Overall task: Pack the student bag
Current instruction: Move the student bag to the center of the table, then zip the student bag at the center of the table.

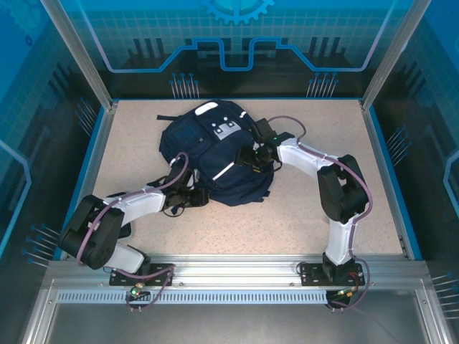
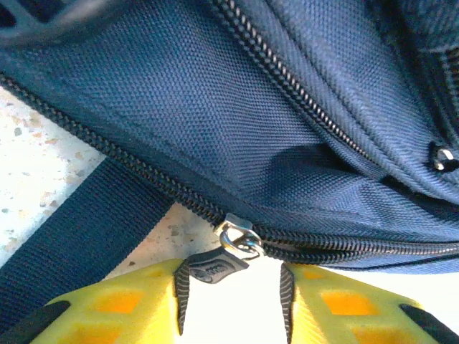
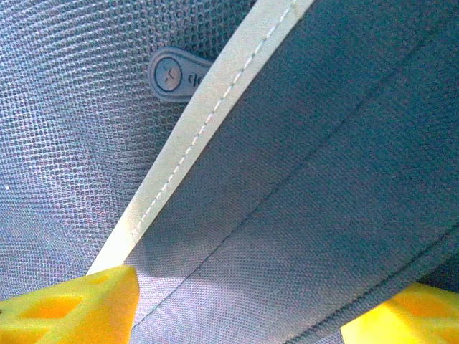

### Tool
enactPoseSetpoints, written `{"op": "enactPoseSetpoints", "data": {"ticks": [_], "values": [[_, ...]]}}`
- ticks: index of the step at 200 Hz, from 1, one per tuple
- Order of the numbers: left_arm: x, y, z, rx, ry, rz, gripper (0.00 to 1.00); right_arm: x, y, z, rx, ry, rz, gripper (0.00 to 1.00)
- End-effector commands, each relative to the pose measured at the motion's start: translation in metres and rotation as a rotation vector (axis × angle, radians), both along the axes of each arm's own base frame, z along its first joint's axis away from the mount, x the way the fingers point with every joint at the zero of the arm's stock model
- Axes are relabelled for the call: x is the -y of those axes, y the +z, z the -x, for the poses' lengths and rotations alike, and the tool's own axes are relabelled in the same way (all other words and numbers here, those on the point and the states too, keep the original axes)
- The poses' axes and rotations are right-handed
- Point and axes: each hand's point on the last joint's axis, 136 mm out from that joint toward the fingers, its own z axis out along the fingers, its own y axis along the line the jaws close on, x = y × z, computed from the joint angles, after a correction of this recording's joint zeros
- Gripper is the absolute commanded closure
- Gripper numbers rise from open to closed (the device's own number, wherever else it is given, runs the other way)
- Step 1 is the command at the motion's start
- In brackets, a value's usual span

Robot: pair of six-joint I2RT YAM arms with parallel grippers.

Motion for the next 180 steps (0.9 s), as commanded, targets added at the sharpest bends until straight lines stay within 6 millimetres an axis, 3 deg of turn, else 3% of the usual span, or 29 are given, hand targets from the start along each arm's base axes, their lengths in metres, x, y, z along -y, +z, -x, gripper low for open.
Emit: {"op": "enactPoseSetpoints", "data": {"ticks": [1,30,52,88,110,132,158,180], "values": [[0.004,0.006,-0.013,0.046,-0.035,-0.014,0.63,-0.003,-0.001,0.0,-0.001,0.031,-0.021,0.3],[0.004,0.007,-0.018,0.09,-0.077,-0.052,0.65,-0.001,0.006,0.007,-0.001,0.043,-0.033,0.33],[0.0,0.006,-0.021,0.11,-0.095,-0.098,0.64,0.006,0.022,0.014,0.022,0.054,-0.025,0.33],[-0.002,0.005,-0.023,0.113,-0.099,-0.115,0.77,0.031,0.034,0.036,0.026,0.042,0.055,0.31],[-0.008,0.007,-0.025,0.126,-0.068,-0.141,0.88,0.046,0.026,0.054,-0.006,0.013,0.092,0.31],[-0.011,0.013,-0.024,0.142,-0.049,-0.155,0.96,0.048,0.008,0.071,-0.061,0.002,0.069,0.31],[-0.001,0.024,-0.017,0.159,-0.08,-0.133,1.0,0.034,-0.009,0.082,-0.107,0.011,-0.007,0.32],[0.01,0.031,-0.008,0.158,-0.117,-0.11,1.0,0.018,-0.014,0.084,-0.129,0.011,-0.086,0.42]]}}
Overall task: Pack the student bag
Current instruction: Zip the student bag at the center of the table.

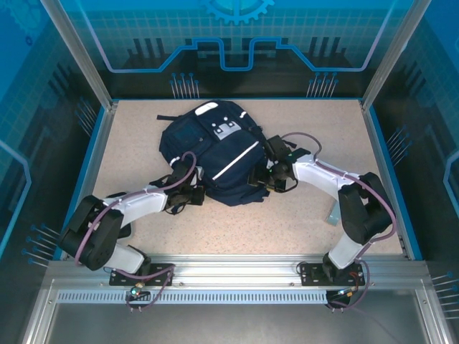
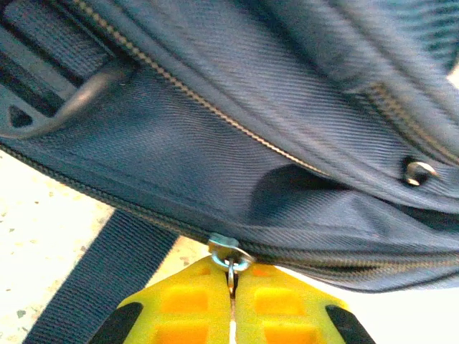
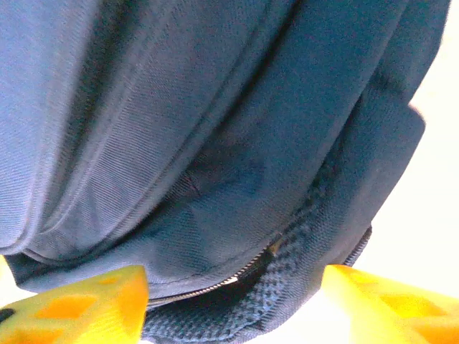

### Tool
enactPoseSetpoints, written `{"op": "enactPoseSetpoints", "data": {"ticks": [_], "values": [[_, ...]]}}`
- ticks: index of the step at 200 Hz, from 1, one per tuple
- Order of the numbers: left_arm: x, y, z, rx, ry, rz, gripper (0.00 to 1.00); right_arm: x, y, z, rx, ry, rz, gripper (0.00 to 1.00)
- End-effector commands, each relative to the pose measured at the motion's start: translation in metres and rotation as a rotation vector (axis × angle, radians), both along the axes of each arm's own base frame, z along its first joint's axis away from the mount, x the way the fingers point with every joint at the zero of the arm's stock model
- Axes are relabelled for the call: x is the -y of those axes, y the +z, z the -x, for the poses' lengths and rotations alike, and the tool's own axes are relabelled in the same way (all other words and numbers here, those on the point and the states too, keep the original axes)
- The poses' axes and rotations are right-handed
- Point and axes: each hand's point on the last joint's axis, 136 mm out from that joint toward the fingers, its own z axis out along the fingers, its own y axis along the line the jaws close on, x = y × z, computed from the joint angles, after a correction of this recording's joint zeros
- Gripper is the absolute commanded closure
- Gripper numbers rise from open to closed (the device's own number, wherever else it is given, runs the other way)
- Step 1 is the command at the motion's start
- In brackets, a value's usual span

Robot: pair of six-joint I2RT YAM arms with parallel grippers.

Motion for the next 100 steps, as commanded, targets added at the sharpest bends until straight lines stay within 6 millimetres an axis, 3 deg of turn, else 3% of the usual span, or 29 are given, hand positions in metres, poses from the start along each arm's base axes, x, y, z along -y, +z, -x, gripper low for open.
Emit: {"op": "enactPoseSetpoints", "data": {"ticks": [1,65,100], "values": [[0.01,0.018,0.003,0.029,-0.021,0.023,1.0,-0.026,-0.002,0.001,-0.025,-0.004,-0.121,0.42],[0.057,0.04,0.029,0.032,-0.128,0.163,1.0,-0.06,-0.01,0.004,-0.019,-0.097,-0.227,0.58],[0.088,0.053,0.037,0.048,-0.146,0.286,1.0,-0.071,-0.006,0.001,0.009,-0.14,-0.252,0.6]]}}
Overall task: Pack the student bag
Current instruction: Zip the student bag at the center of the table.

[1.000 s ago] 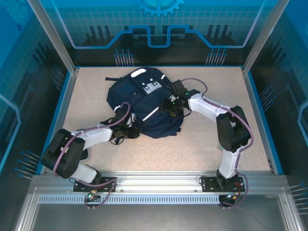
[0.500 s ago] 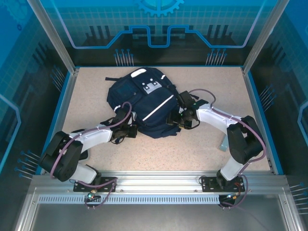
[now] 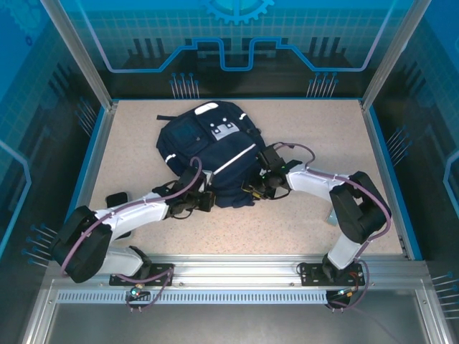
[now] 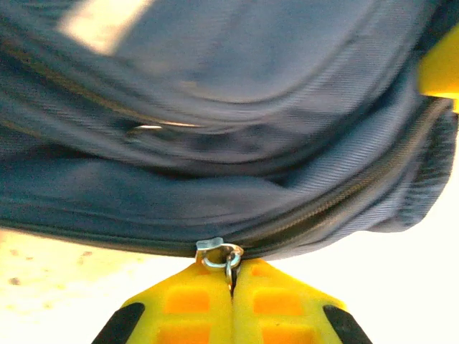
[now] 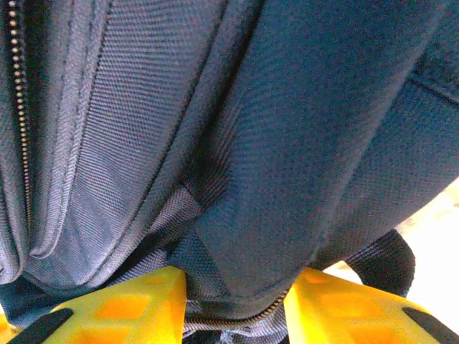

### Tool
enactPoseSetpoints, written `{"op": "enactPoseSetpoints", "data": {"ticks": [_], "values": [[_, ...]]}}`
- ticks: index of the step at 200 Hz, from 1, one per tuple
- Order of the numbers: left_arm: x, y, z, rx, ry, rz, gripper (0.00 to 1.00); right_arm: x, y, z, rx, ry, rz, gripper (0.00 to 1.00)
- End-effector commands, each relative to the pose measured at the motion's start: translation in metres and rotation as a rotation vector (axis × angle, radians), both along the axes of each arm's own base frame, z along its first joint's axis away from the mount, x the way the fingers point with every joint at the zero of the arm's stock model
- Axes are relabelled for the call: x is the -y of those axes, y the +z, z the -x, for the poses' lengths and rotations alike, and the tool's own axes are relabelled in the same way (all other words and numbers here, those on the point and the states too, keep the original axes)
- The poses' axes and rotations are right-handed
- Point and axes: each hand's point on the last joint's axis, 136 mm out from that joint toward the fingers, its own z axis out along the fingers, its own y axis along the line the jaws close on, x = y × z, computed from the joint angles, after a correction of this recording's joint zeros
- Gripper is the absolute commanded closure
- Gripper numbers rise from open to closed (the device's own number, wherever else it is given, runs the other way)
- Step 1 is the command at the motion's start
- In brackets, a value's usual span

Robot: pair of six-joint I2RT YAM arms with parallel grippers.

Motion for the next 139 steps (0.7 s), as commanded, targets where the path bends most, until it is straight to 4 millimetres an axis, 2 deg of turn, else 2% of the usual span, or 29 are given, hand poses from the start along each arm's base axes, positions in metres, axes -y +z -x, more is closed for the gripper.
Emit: {"op": "enactPoseSetpoints", "data": {"ticks": [1,33,54,63,71,106,122,139], "values": [[0.041,0.028,0.008,0.019,-0.055,0.193,1.0,-0.032,0.01,-0.006,0.041,-0.015,-0.1,0.6],[0.069,0.037,0.005,0.011,-0.059,0.296,1.0,-0.033,0.012,-0.005,0.049,-0.017,-0.103,0.6],[0.078,0.039,0.0,-0.013,-0.042,0.326,1.0,-0.022,0.011,-0.002,0.06,-0.032,-0.076,0.58],[0.075,0.041,-0.002,-0.01,-0.032,0.315,0.92,-0.015,0.015,-0.001,0.075,-0.038,-0.063,0.58],[0.07,0.043,-0.003,-0.008,-0.019,0.29,0.81,-0.008,0.019,-0.001,0.094,-0.038,-0.051,0.57],[0.036,0.057,-0.007,0.003,0.034,0.238,0.46,0.023,0.044,0.002,0.216,0.023,0.091,0.49],[0.014,0.059,-0.011,0.016,0.097,0.228,0.35,0.03,0.054,0.005,0.273,0.084,0.189,0.46],[-0.011,0.06,-0.019,0.024,0.191,0.215,0.29,0.031,0.061,0.009,0.315,0.157,0.299,0.44]]}}
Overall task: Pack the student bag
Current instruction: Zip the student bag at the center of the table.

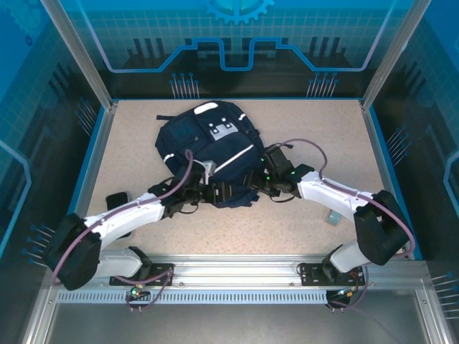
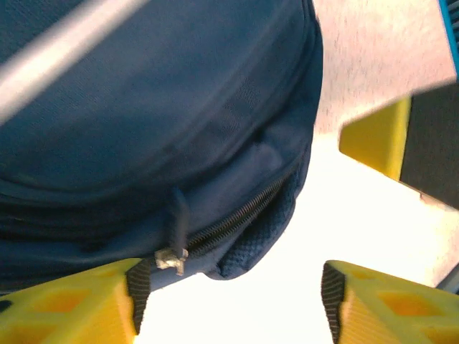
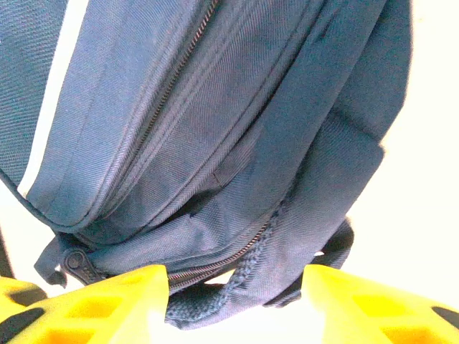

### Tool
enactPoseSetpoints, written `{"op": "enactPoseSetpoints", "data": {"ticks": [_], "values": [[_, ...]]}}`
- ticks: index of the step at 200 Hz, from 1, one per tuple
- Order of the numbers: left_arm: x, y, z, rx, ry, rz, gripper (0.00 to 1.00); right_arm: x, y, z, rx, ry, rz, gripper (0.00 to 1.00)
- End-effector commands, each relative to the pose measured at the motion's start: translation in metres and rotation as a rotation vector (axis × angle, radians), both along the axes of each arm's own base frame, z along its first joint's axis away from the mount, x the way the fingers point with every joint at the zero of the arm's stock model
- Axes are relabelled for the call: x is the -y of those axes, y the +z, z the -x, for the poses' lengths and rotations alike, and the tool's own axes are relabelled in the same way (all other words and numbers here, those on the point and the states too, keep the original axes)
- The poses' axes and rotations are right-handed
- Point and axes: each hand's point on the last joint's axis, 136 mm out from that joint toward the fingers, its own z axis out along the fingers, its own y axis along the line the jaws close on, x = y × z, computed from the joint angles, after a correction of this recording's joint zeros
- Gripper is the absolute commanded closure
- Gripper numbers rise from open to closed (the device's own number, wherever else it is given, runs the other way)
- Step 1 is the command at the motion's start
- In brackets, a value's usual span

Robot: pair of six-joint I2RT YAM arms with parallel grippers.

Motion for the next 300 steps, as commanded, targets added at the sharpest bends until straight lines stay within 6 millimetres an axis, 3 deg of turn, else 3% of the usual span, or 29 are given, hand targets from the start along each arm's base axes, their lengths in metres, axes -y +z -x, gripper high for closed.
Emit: {"op": "enactPoseSetpoints", "data": {"ticks": [1,14,46,74,110,137,186,225,300], "values": [[-0.034,0.001,-0.004,-0.018,0.098,-0.032,0.29,0.009,0.01,0.008,0.082,0.111,0.218,0.44],[-0.054,0.0,-0.008,-0.035,0.182,-0.042,0.25,-0.002,0.015,0.012,0.118,0.179,0.276,0.43],[-0.091,-0.006,-0.012,-0.083,0.352,-0.058,0.19,-0.053,0.022,0.021,0.154,0.361,0.338,0.4],[-0.108,-0.009,-0.011,-0.109,0.429,-0.078,0.12,-0.086,0.013,0.023,0.096,0.416,0.302,0.4],[-0.118,-0.011,-0.006,-0.131,0.477,-0.073,0.09,-0.101,0.002,0.015,0.032,0.412,0.267,0.43],[-0.119,-0.012,-0.001,-0.166,0.515,-0.031,0.07,-0.109,-0.007,0.01,-0.014,0.418,0.215,0.48],[-0.096,-0.017,0.0,-0.267,0.551,0.179,0.08,-0.115,-0.02,0.01,-0.063,0.443,0.154,0.51],[-0.085,-0.032,-0.001,-0.331,0.546,0.235,0.16,-0.113,-0.026,0.009,-0.07,0.463,0.137,0.56],[-0.07,-0.044,-0.007,-0.382,0.526,0.303,0.26,-0.112,-0.024,0.006,-0.054,0.465,0.118,0.78]]}}
